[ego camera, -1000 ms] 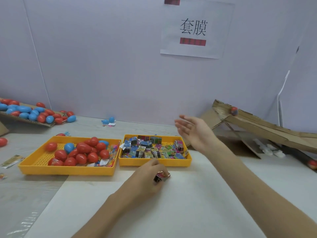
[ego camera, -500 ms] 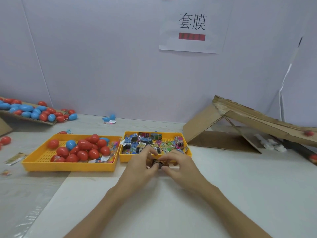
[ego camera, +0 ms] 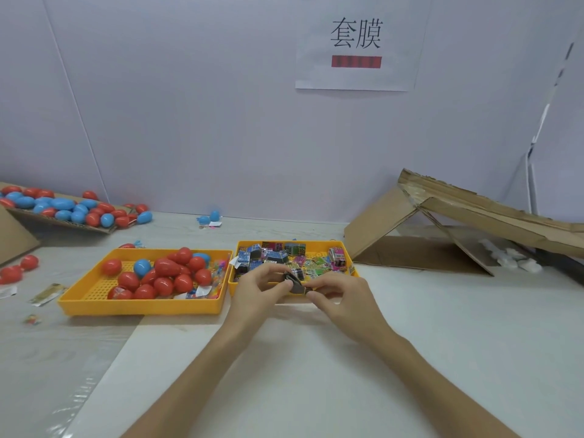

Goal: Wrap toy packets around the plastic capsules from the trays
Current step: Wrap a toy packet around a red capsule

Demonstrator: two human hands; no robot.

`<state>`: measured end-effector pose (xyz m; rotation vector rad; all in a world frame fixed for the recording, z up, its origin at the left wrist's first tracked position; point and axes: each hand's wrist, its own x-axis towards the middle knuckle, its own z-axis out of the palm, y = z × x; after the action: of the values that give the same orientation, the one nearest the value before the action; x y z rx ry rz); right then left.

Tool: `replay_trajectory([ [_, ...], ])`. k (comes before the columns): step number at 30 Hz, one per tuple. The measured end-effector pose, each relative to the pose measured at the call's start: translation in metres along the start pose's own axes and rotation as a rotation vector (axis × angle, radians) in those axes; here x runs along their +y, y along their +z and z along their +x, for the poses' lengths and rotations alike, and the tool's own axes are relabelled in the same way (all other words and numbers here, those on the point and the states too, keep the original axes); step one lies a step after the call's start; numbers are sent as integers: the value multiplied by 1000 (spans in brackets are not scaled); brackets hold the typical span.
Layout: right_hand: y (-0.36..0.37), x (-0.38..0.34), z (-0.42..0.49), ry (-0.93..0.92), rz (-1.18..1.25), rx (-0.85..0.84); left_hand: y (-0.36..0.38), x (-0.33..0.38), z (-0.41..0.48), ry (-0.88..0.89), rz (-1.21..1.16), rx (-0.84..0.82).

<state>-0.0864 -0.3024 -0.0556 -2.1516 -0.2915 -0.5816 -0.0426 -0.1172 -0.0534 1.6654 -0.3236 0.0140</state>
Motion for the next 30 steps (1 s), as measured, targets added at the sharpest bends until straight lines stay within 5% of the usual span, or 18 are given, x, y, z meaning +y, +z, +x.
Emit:
replay_trajectory([
  [30, 9, -14, -5, 7, 76, 70, 13, -5, -8, 335, 266, -77],
])
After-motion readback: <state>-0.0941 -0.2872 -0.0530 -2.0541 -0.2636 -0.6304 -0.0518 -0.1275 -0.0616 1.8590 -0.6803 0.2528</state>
